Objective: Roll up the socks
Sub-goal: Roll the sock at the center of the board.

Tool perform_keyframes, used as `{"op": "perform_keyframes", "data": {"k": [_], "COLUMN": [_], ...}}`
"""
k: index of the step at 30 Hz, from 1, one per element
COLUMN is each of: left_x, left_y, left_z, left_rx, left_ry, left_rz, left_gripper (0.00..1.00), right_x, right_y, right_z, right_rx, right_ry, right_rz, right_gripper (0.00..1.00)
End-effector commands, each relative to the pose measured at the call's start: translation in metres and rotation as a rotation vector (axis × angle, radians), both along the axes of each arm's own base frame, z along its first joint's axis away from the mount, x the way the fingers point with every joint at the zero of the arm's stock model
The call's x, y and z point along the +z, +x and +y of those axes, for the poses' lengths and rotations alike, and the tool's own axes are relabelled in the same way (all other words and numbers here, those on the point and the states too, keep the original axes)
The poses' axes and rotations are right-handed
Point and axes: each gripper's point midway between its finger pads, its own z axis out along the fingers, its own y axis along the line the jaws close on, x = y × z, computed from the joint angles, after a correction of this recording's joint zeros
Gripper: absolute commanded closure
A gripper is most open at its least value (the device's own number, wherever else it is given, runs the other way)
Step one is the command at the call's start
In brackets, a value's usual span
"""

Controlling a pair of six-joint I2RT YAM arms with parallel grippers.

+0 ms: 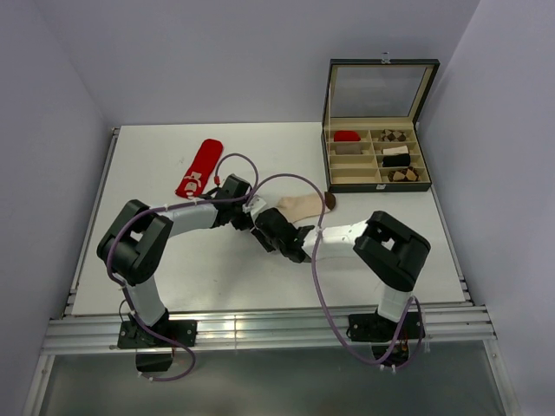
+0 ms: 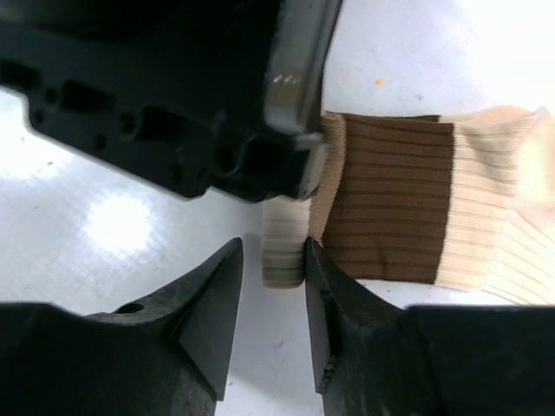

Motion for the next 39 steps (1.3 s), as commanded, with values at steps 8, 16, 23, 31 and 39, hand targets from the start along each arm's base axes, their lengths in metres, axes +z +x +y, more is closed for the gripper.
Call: {"op": "perform_keyframes", "data": {"k": [8,16,23,31,39], "left_x": [-0.001,0.026,0.038,0.033,0.030], "left_y": [-0.007,-0.001,0.003,0.006,0.015], "left_z": [0.007,0.005,0.001,-0.011,-0.020], "left_rx": [0.016,0.090,0.101,0.071,0.042], "left_ry": [0.026,-0.066,-0.099,-0.139,-0.120], "left_rz": [0.011,-0.050,-0.080,-0.078,-0.089], "left_gripper": [0.59,0.44,0.43,0.43,0.45], "right_x": [-0.008,-0.007,-0.008,-0.032,-0.048], "right_y": [0.000,-0.003,-0.006,-0.011,-0.006], "right_z": [0.008,-0.011,-0.024,-0.041,-0.049], "right_rx": [-0.022,-0.082,-0.172,-0.301,-0.351], "right_ry": [0.067,0.404,0.706,0.880,0.840], "right_rz": [0.077,0.487,0.818,1.058,1.075], "right_gripper": [1.00,1.00,1.00,1.00,1.00]}}
